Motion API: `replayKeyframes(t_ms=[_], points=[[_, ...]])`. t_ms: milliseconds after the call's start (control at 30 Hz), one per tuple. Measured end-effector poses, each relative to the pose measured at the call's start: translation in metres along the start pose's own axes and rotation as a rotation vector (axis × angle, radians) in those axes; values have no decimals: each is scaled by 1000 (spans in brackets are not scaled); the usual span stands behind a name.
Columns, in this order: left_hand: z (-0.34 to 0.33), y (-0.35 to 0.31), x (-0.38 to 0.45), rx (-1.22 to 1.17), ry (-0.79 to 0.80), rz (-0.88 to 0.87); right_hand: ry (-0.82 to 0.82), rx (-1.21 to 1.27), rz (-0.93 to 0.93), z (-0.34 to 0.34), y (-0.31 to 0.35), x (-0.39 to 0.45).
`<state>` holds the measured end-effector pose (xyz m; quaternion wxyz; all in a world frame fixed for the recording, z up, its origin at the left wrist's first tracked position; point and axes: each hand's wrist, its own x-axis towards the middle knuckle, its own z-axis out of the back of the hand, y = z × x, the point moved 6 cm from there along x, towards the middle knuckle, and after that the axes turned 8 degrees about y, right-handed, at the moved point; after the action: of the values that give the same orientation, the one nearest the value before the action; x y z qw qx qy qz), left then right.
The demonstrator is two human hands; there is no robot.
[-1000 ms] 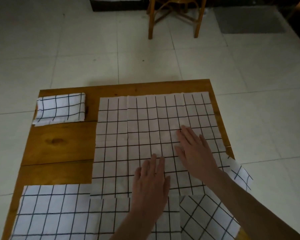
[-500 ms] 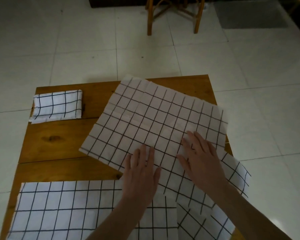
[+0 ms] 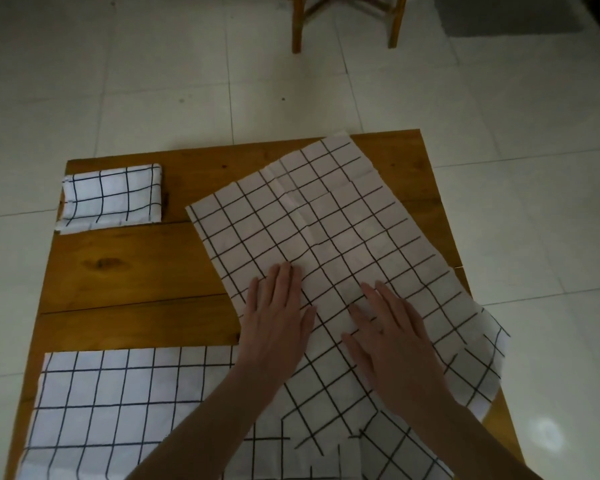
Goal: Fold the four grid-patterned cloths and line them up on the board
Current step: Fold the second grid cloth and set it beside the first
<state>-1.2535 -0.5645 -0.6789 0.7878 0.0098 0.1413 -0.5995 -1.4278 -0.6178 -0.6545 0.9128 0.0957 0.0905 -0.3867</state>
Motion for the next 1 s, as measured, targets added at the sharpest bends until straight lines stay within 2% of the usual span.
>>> replayKeyframes(t_ms=[100,267,433,667,867,1000], points=[[-1,7,4,18,14,-30,-8,7,21,-2,6,-2],[-2,22,8,41,18,-118,-80,51,161,2,9,1],[-7,38,8,75,34,-245,-80,159,127,11,-21,35],[3,54,4,-128,-100,-183,-76,89,164,4,-61,80],[7,57,5,-267,-194,-194,-257,76,281,17,-63,84],[18,55,7,-334,-298,-173,-308,64,333,23,-60,83]])
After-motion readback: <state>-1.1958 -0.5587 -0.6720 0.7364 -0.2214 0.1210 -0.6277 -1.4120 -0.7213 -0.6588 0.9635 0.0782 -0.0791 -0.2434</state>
